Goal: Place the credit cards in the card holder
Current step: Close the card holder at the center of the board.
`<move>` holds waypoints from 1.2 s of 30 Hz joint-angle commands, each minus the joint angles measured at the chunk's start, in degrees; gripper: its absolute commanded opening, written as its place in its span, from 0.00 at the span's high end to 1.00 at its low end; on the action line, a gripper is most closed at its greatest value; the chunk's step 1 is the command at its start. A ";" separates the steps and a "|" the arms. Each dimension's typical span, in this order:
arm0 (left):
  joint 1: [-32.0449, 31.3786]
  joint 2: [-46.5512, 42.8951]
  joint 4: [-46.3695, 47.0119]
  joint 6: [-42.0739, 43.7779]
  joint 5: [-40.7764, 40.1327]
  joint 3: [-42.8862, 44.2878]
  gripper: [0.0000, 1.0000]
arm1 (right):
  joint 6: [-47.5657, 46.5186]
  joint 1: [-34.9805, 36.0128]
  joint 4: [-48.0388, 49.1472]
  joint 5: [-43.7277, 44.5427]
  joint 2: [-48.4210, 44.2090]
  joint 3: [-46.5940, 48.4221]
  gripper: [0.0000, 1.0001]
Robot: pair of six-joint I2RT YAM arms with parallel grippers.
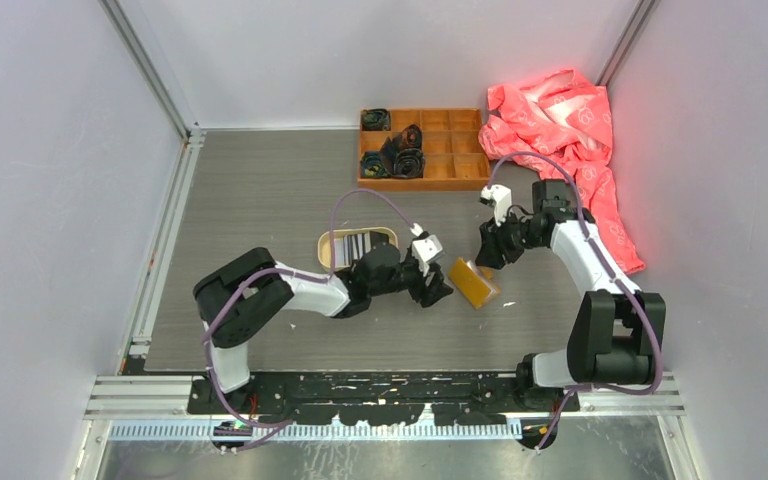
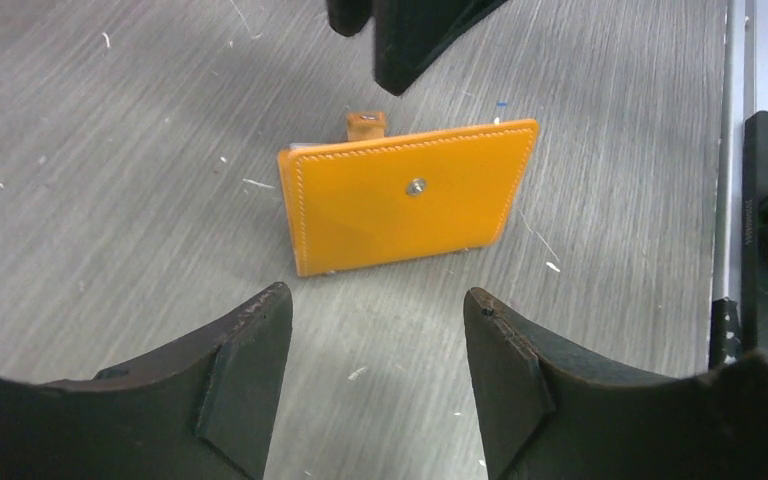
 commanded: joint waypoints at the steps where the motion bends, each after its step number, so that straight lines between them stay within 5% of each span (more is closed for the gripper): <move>1: 4.27 1.77 -1.33 4.85 8.36 4.66 0.36 | 0.07 -1.06 -5.43 -6.17 1.63 4.09 0.50; 20: 6.30 16.12 -2.75 -2.78 20.29 19.92 0.46 | -3.96 -5.93 -12.69 -11.73 1.07 6.78 0.52; 22: 6.35 17.01 -1.81 -4.11 21.53 20.35 0.52 | -6.09 -6.50 -12.34 -12.32 -1.67 5.92 0.52; 25: 6.36 17.85 1.06 -6.88 24.02 20.36 0.90 | -8.73 -6.83 -10.55 -12.22 -7.09 4.18 0.50; 27: 6.36 17.59 2.48 -8.93 24.68 19.46 1.00 | -10.75 -6.95 -9.27 -11.84 -11.02 3.17 0.44; 28: 6.36 17.21 3.18 -9.93 24.88 18.57 1.00 | -11.01 -7.02 -8.51 -11.79 -12.73 2.93 0.33; 29: 6.38 16.55 3.48 -11.03 24.97 17.63 1.00 | -10.15 -7.02 -7.66 -11.76 -14.35 2.78 0.06; 30: 6.32 15.57 3.31 -12.39 24.84 16.39 1.00 | -8.04 -7.08 -6.08 -11.79 -15.62 2.33 0.01; 33: 5.71 10.96 2.80 -15.31 23.71 11.26 1.00 | -7.59 -7.07 -5.97 -17.38 -16.91 0.37 0.01; 36: 4.01 5.96 1.70 -15.97 21.99 4.19 1.00 | -35.10 -6.79 -23.75 -25.16 -14.07 0.55 0.02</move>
